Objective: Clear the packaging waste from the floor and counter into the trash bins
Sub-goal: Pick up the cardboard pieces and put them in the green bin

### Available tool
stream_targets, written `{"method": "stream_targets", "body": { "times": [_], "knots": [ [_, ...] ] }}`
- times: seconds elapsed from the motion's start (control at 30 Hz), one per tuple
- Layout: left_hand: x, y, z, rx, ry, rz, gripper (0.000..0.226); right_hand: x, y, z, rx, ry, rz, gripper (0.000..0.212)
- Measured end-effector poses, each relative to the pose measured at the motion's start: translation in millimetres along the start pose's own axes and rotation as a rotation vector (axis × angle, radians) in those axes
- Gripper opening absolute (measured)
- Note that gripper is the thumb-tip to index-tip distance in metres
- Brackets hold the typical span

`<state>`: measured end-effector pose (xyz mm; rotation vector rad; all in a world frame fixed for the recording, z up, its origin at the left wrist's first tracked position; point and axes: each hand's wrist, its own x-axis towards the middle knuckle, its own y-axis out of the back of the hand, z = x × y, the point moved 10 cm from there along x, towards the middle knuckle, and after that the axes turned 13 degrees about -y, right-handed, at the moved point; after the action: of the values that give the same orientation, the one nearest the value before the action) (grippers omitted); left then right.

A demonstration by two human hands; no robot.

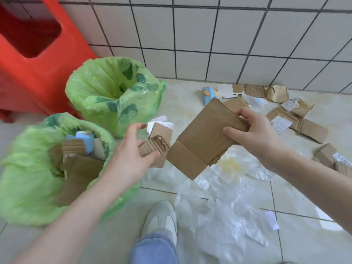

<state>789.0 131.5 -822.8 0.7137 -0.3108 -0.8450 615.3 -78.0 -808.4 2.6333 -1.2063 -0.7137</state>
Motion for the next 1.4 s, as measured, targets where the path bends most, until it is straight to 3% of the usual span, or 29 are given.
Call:
{"method": "stream_targets", "body": {
  "times": [0.23, 0.37, 0.5, 0.63, 0.77, 1.07, 1.27, 1.4],
  "knots": [
    [-44, 99, -13, -0.022, 0.036, 0.376, 0.036, -45, -52, -90, -0.035, 0.29, -0.003, 0.022],
    [-63, 131, -35, -0.047, 0.086, 0.48, 0.03, -51, -77, -108, 0.053, 0.278, -0.053, 0.022],
    [-76, 154, -54, 0.095, 0.154, 0.556, 0.032, -46, -112, -114, 0.163, 0.22, -0.146, 0.013],
    [-90, 167, -82, 0.282, 0.24, 0.554, 0.034, -42, -161, -119, 0.176, 0.175, -0.222, 0.013],
    [-98, 169, -108, 0.318, 0.311, 0.532, 0.031, -48, -204, -139, 0.059, 0.324, -0.255, 0.014],
    [-95, 154, -128, 0.375, 0.304, 0.378, 0.025, -58, -283, -128, -0.567, 0.534, -0.335, 0.02],
    [-89, 137, -132, 0.434, 0.292, 0.254, 0.055, -60, -312, -113, -0.789, 0.629, -0.423, 0.016],
    [-80, 150, -112, 0.362, 0.174, 0.368, 0.072, -63, -321, -106, -0.899, 0.71, -0.468, 0.021]
  ]
}}
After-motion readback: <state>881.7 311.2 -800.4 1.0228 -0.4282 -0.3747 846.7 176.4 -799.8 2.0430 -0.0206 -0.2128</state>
